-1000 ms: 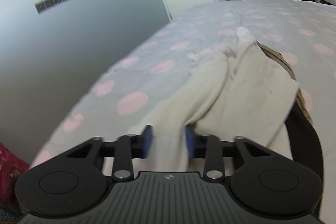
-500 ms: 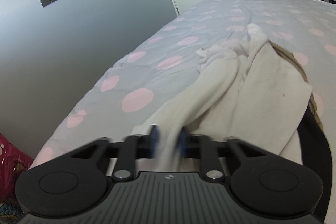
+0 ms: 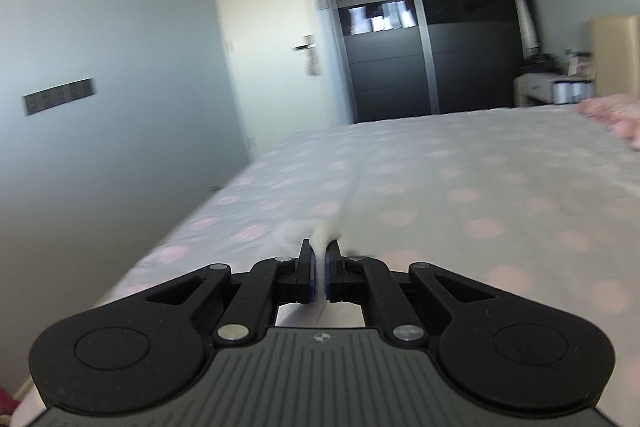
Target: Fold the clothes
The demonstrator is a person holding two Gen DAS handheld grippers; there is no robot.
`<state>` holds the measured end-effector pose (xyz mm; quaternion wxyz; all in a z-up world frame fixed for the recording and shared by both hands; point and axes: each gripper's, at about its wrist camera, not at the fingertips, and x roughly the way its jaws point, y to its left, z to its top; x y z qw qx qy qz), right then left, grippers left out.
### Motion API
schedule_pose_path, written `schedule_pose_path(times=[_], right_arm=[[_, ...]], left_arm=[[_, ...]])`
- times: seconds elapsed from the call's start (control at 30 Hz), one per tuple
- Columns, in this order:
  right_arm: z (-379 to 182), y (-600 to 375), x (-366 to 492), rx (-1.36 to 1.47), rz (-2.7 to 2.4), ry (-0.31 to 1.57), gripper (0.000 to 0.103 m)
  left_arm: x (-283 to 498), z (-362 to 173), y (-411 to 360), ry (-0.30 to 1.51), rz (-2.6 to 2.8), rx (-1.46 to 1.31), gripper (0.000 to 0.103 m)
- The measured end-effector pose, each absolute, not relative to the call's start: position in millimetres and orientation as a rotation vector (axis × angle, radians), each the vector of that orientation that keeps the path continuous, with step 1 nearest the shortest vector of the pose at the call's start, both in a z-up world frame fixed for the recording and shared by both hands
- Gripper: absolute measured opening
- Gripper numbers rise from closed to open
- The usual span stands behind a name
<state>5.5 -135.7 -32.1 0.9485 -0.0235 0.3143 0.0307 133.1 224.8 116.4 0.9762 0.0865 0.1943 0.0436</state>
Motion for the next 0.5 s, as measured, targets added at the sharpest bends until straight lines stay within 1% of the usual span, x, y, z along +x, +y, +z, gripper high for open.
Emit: schedule_pose_path(times=[0.17, 0.27, 0.43, 0.5], right_arm=[[-13, -147, -8, -0.064, 0.005, 0.628, 0.102], [-3, -163, -17, -0.023, -0.033, 0.639, 0.102], [13, -192, -33, 0.056, -0.057, 0.648, 0.102], [16, -205, -40, 0.07, -0.073, 0.661, 0.102]], left_arm=[[90, 139, 151, 0.361, -0.137, 0.173, 0.002], [64, 143, 106, 0.367, -0.278, 0.129, 0.002], [31, 128, 31, 0.413, -0.517, 0.074, 0.002], [20, 115, 5, 0.46, -0.577, 0.073, 0.002]])
